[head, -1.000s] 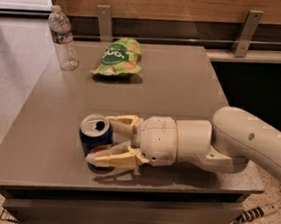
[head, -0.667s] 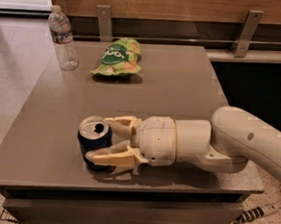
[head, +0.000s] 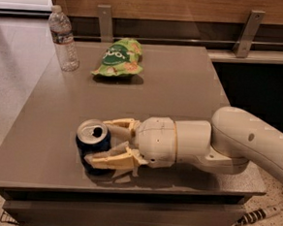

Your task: Move pepsi can near green rice chip bag

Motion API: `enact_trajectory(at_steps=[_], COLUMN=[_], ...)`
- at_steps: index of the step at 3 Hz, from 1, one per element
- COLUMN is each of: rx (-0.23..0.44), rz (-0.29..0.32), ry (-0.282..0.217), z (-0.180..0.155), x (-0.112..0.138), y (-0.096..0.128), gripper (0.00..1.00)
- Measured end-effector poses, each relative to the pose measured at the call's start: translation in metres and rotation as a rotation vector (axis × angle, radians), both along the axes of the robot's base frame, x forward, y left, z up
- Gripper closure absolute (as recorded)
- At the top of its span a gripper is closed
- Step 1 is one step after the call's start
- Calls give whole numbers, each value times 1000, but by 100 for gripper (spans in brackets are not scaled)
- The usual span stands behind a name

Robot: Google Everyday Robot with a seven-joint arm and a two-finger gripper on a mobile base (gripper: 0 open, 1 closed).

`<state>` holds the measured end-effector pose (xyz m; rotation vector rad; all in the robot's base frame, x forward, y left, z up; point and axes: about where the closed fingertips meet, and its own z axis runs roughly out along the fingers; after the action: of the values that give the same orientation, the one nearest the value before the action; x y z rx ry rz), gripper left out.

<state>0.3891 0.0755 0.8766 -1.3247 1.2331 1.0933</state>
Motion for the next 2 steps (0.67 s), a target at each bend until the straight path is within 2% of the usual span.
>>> enact_trajectory(at_steps=[1, 2], rx=[0, 21], rz=[0, -36], ry=[0, 14], z=[0, 14], x=[0, 18], y=[0, -17], gripper=[100, 100])
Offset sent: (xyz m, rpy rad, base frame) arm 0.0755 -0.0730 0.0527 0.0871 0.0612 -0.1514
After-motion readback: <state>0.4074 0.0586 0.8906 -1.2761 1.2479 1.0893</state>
